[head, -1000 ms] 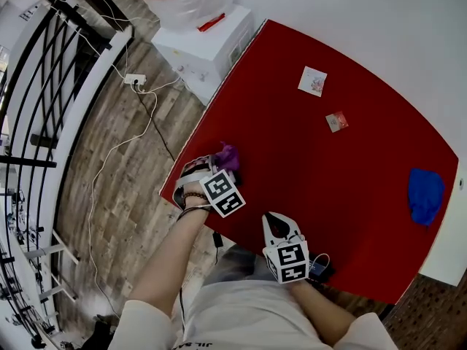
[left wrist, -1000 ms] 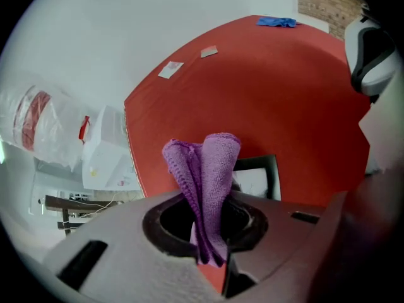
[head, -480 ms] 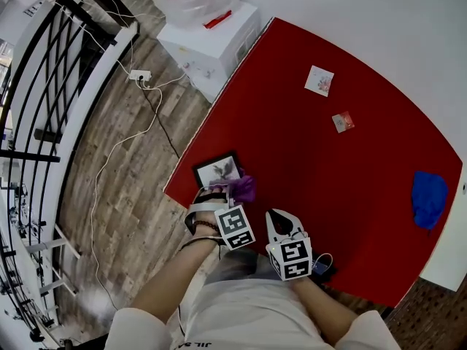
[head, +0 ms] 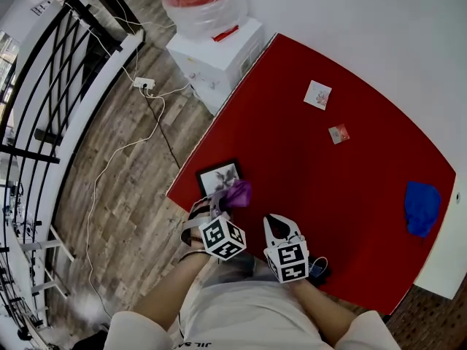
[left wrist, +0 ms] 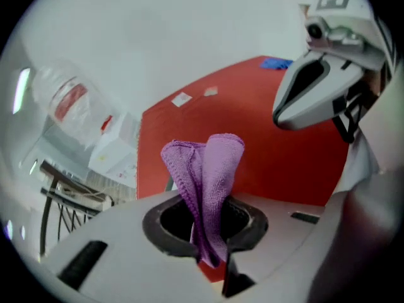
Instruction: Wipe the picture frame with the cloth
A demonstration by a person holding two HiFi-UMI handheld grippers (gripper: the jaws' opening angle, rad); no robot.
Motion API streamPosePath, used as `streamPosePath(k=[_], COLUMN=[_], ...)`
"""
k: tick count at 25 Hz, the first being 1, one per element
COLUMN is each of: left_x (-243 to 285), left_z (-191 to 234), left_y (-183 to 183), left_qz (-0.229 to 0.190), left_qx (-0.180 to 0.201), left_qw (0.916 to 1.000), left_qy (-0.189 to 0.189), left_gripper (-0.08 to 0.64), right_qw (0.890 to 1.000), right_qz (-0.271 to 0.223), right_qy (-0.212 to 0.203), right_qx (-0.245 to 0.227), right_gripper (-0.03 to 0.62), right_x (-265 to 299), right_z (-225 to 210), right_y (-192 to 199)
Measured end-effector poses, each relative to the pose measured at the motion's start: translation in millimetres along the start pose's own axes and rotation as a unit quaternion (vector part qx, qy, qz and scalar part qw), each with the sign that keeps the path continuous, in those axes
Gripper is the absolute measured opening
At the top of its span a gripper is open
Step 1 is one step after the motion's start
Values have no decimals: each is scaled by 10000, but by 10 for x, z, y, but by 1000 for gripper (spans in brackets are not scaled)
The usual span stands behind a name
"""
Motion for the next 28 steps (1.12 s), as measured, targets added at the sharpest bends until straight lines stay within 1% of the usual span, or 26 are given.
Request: streamPosePath(k=[1,2,3,4,5,6,8,10,12,13,14,15,21,24,26,28], left_x=[-131,-278,-439,-606,-772,-929,-1188,-1380,-1508,-1551,-1583,-1608,-1692,-1709,-1717,-1721], left_z=[-12,-37,-69,-100,-122,-138,-179,-229,-272,-287,-295,-295,-315,-323,-316,-309], left_y=[62,122,171,209,234,251,286,332,382,408,432,448,470,459,444,433], left_qz=[-266,-542,-809,-1053,-1267,-1453,-1735,-1929,-2046,-2078,-2098,-2114,-2179,-2186,-2204,-2232], left_qx=[-487,-1029,-1595,-2123,-2554,-2869,-3250,-3500,-3702,-3779,-3841,-3879,-3970,-3938,-3886,-3866], left_qw=[9983,9926,9826,9692,9547,9409,9176,8972,8796,8730,8682,8654,8602,8623,8645,8646], left_qy=[-182,-347,-504,-669,-854,-1060,-1491,-1879,-2178,-2278,-2340,-2366,-2345,-2316,-2304,-2306], left_gripper=[60,60,60,60,60,60,60,60,60,60,60,61,60,60,60,60], right_qw=[9999,9998,9995,9992,9988,9984,9976,9971,9966,9965,9964,9964,9969,9970,9968,9965], right_qz=[-22,-53,-88,-124,-162,-199,-263,-313,-361,-377,-390,-398,-353,-264,-271,-299], right_qy=[-49,-100,-150,-196,-237,-270,-310,-340,-373,-387,-401,-410,-422,-369,-356,-371], right_qx=[-87,-173,-255,-331,-400,-460,-554,-611,-642,-644,-636,-622,-559,-622,-660,-682], right_gripper=[3,5,5,3,4,3,3,4,3,4,3,3,3,3,3,3], right_x=[-8,-20,-33,-46,-56,-61,-65,-70,-76,-79,-80,-80,-97,-82,-80,-87], right_z=[22,45,68,89,110,129,171,233,310,351,392,432,602,609,616,631], right_y=[-35,-77,-126,-181,-238,-290,-369,-433,-489,-510,-528,-544,-525,-522,-547,-563])
Point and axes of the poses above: the fingertips, and each gripper's own axes: x forward along the fingers, z to its left, y out of its underside, the point moved 10 cm from there along -x, backward along the fingers, and after that the axes turned 12 degrees about -z, right-handed, at the moved point
